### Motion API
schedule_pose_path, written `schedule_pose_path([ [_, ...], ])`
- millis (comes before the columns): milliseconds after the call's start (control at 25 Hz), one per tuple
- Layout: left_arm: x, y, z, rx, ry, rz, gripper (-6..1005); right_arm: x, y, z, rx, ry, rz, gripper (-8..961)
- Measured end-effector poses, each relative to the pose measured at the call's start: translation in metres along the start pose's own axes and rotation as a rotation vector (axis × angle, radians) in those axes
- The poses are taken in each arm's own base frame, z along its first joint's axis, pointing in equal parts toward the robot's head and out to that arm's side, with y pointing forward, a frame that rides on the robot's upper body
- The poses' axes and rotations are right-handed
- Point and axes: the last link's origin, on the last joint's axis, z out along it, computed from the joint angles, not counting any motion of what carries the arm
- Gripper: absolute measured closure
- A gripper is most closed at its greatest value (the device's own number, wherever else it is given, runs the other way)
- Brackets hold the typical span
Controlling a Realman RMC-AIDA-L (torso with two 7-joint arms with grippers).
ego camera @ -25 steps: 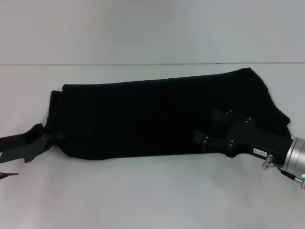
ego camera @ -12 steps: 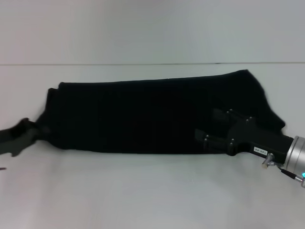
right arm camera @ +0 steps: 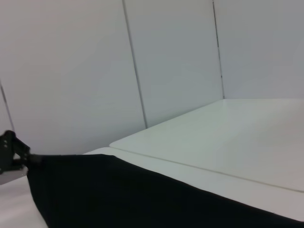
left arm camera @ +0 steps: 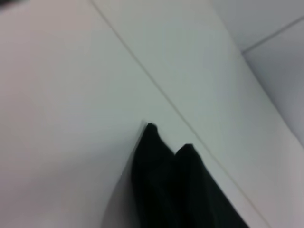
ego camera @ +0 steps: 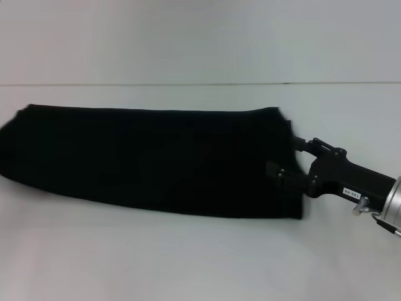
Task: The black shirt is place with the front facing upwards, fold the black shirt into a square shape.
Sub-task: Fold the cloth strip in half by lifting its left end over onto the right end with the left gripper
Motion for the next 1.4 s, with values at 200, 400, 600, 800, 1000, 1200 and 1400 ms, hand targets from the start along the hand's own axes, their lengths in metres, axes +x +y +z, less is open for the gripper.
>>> schedule_pose_path([
  [200,0.009,0.000,-0.005,0.010,0.032,0.011,943,0.005,-0.001,-0.002,0.016,0.010,0.015,7],
  [400,0.011,0.016,0.002,-0.059,0.015,0.017,935,0.010,-0.005,-0.005,0.059,0.025,0.031,7],
  [600,0.012,0.065,0.013,-0.268,-0.034,0.033,928,0.017,-0.013,-0.017,0.129,0.021,0.069,7],
  [800,-0.006,0.126,0.039,-0.451,-0.144,0.098,921,0.025,-0.018,-0.032,0.187,0.009,0.103,6],
  [1000,-0.057,0.187,0.075,-0.592,-0.294,0.164,913,0.033,-0.020,-0.048,0.236,0.001,0.130,5],
  [1200,-0.129,0.219,0.106,-0.667,-0.467,0.192,906,0.039,-0.021,-0.057,0.262,0.003,0.145,5],
  [1400,-0.209,0.199,0.130,-0.629,-0.557,0.140,898,0.044,-0.020,-0.064,0.277,0.009,0.155,6],
])
